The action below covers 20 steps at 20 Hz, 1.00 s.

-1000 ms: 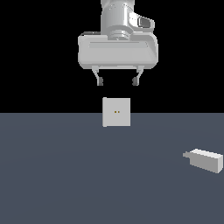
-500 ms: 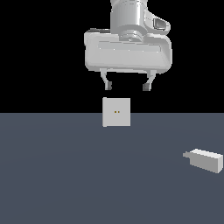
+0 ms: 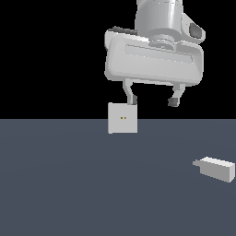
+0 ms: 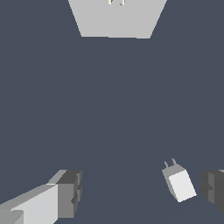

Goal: Plug the charger into the wall socket.

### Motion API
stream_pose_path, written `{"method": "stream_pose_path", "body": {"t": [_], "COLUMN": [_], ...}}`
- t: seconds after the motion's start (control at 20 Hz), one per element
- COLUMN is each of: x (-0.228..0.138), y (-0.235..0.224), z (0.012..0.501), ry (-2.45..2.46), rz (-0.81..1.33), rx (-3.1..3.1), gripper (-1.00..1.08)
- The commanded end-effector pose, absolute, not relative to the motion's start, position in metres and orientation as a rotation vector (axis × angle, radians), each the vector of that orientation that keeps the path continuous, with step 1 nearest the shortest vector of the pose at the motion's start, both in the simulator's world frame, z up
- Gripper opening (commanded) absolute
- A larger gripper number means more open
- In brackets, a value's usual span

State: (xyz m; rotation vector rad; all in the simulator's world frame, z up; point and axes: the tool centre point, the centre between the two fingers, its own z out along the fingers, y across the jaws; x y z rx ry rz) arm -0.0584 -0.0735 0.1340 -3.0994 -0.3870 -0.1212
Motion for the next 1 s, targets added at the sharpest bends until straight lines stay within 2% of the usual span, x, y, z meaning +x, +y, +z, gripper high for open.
{"method": "stream_pose_path", "body": {"t": [0.0,0.95], "x": [-0.064,-0.091], "y": [-0.082,-0.148], "z": [0.127,0.08], "ry": [-0.442,-0.8], "rz": [-0.134,-0.213], "rx": [-3.089,-2.99], "gripper": [1.0,1.0]}}
